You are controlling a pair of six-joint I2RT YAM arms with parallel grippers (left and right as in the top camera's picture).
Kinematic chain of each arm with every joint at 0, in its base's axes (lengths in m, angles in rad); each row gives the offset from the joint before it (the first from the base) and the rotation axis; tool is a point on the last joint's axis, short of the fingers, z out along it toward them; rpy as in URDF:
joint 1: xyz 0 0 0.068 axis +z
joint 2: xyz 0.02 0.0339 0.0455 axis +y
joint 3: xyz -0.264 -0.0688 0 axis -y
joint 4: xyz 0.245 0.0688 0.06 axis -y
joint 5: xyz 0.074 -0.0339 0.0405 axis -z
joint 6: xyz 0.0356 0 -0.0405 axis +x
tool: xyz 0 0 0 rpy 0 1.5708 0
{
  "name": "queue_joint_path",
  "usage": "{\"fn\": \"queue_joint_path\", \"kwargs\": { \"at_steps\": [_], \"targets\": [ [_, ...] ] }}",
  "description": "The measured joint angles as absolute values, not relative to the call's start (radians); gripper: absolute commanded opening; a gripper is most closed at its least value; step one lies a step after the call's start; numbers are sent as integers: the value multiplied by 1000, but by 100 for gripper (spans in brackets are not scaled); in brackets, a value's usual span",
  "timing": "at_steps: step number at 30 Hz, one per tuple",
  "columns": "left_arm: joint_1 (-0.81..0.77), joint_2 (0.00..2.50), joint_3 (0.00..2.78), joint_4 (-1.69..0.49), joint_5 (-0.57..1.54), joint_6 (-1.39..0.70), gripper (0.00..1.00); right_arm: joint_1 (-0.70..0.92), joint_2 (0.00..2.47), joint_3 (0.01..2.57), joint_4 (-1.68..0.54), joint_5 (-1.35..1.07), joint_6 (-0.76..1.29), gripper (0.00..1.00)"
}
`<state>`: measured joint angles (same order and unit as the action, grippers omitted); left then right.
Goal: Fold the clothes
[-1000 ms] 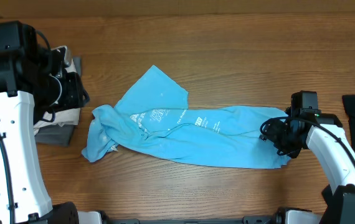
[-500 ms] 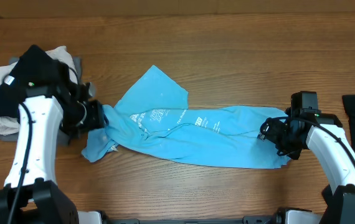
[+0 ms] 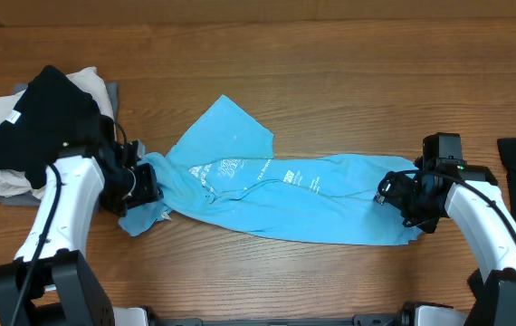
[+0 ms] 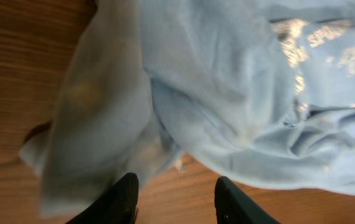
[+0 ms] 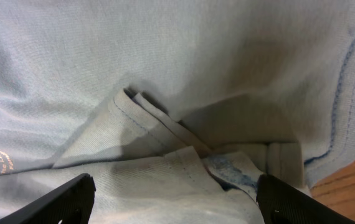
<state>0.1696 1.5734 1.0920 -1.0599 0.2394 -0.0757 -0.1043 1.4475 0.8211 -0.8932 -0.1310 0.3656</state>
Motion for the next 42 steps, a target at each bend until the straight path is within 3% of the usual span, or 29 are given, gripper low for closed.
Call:
{"fn": "queue_joint_path", "kwargs": {
  "at_steps": [4, 7, 12, 13, 17, 21, 29, 42],
  "targets": [
    [170, 1573, 1237, -1164, 196, -84, 51, -104, 1448, 821, -901, -131, 365, 88],
    [170, 1573, 1300, -1172, 135, -106, 65, -104, 1448, 821, -906, -131, 365, 88],
    [170, 1574, 1272, -1125, 82, -125, 71, -104, 1448, 821, -911, -131, 366, 88],
    [170, 1580, 1251, -1101, 77, -128, 70, -104, 1448, 821, -910, -131, 366, 88],
    [170, 1657, 1188, -1044, 77, -135, 44, -104, 1448, 821, -913, -131, 366, 88],
    [170, 1746, 1164, -1042, 107, -124, 4, -104, 1448, 821, -913, -131, 366, 87],
    [170, 1745, 1266, -1163, 175, -112, 4, -104, 1448, 821, -911, -131, 366, 87],
    [170, 1551, 2018, -1453, 61, -115, 4, -105, 1448, 820, -793, -131, 380, 91]
  ]
}}
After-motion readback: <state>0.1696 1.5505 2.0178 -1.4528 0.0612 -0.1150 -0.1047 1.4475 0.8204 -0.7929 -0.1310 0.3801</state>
